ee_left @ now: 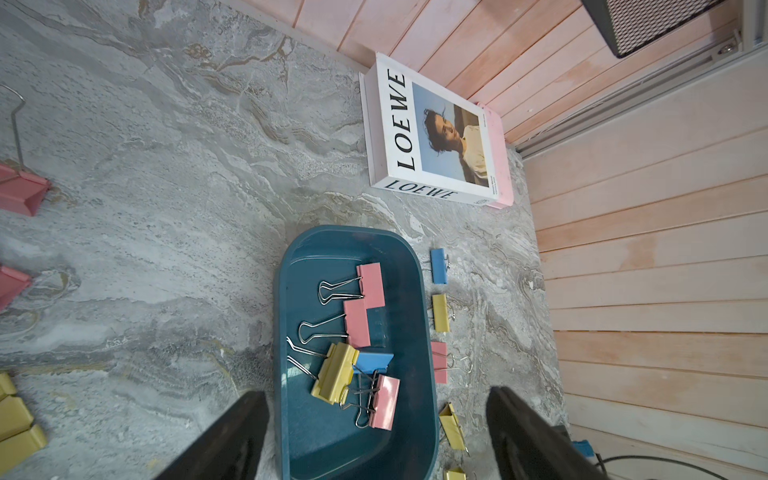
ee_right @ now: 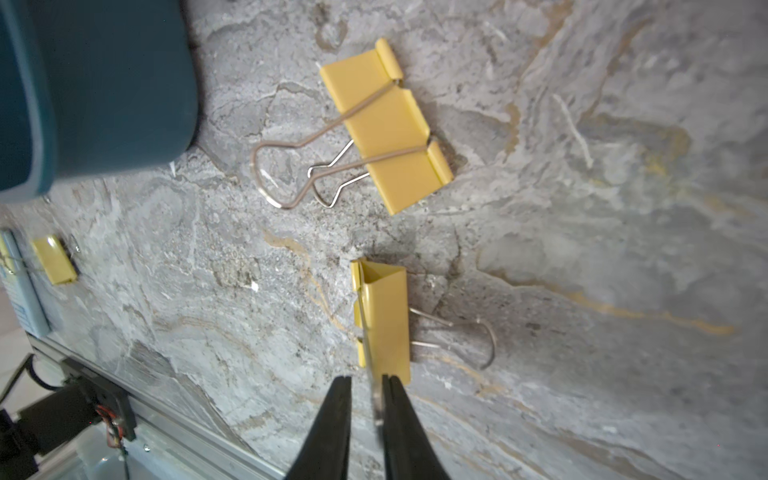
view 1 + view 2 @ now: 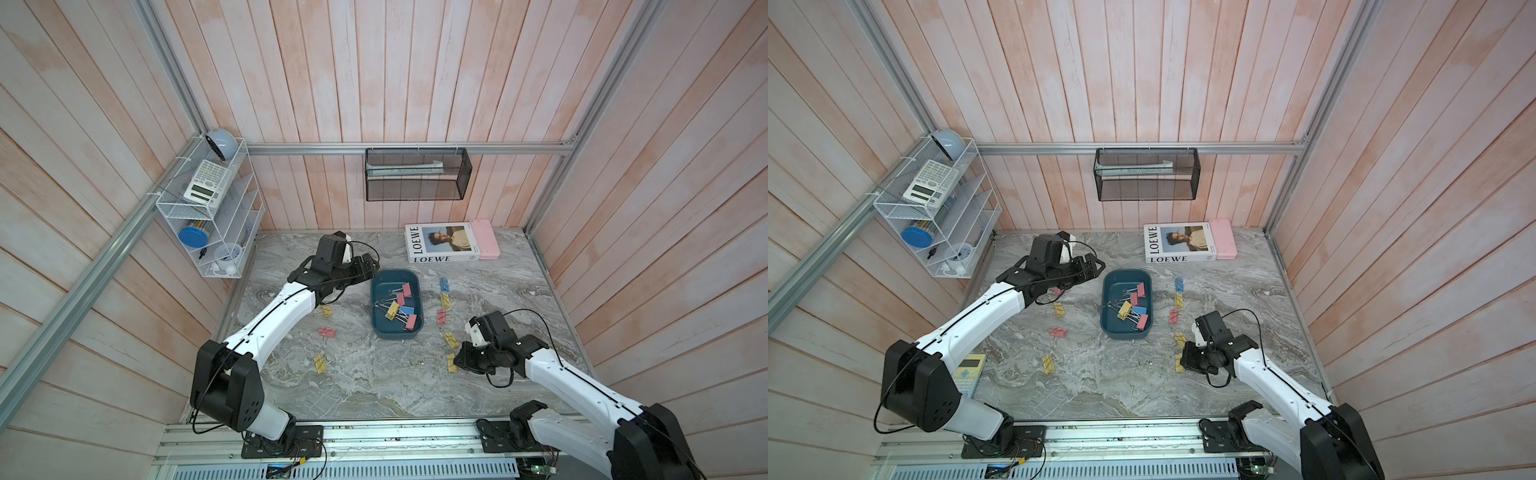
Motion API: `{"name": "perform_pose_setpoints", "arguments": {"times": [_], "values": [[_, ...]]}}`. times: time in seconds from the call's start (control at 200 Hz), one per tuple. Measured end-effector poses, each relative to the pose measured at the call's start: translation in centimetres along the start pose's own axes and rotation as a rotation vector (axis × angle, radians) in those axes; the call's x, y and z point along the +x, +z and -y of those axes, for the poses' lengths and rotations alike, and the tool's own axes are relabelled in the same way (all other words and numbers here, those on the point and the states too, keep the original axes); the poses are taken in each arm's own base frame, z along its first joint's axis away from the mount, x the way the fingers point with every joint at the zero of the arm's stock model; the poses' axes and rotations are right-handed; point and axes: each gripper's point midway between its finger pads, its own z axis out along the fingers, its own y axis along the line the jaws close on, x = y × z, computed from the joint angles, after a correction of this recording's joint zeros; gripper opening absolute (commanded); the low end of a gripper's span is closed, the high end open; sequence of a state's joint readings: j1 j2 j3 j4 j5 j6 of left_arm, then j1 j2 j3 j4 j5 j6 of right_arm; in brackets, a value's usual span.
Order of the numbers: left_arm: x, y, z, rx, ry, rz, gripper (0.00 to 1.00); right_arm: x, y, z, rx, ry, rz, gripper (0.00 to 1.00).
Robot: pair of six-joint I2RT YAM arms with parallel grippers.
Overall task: Take out the binder clips from the storage box
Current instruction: Place the binder clip at the center of the board, then pick up the binder clip from the storage box.
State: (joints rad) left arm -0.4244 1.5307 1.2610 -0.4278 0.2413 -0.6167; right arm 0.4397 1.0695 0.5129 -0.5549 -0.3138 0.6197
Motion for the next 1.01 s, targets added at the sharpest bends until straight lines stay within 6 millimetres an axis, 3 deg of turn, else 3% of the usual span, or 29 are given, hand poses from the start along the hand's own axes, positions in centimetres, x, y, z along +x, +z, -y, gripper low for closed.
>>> {"name": "perform_pose_setpoints", "arguments": {"times": [0.175, 0.38, 0.555, 0.735, 0.835, 1.005], "values": [[2.7, 2.3, 0.4, -0.048, 0.065, -0.101, 0.68, -1.3, -1.6, -1.0, 0.011, -0.035, 0.03, 0.5], [7.0, 5.9, 0.1, -0.126, 0.136, -0.241, 0.57, -4.6, -5.5, -3.8, -0.014, -0.092, 0.161, 0.52], [10.2, 8.5, -1.0, -0.196, 0.155, -0.338, 0.39, -6.3, -7.4, -5.1, -0.018, -0.117, 0.222, 0.54], [12.0, 10.1, -2.3, -0.25, 0.145, -0.399, 0.36, -7.0, -7.5, -5.5, -0.011, -0.125, 0.23, 0.55], [13.0, 10.6, -2.5, -0.254, 0.143, -0.428, 0.24, -7.0, -7.2, -5.3, -0.001, -0.122, 0.219, 0.55], [14.1, 11.9, -2.8, -0.262, 0.145, -0.471, 0.22, -7.1, -6.6, -5.0, 0.016, -0.125, 0.202, 0.55]]}}
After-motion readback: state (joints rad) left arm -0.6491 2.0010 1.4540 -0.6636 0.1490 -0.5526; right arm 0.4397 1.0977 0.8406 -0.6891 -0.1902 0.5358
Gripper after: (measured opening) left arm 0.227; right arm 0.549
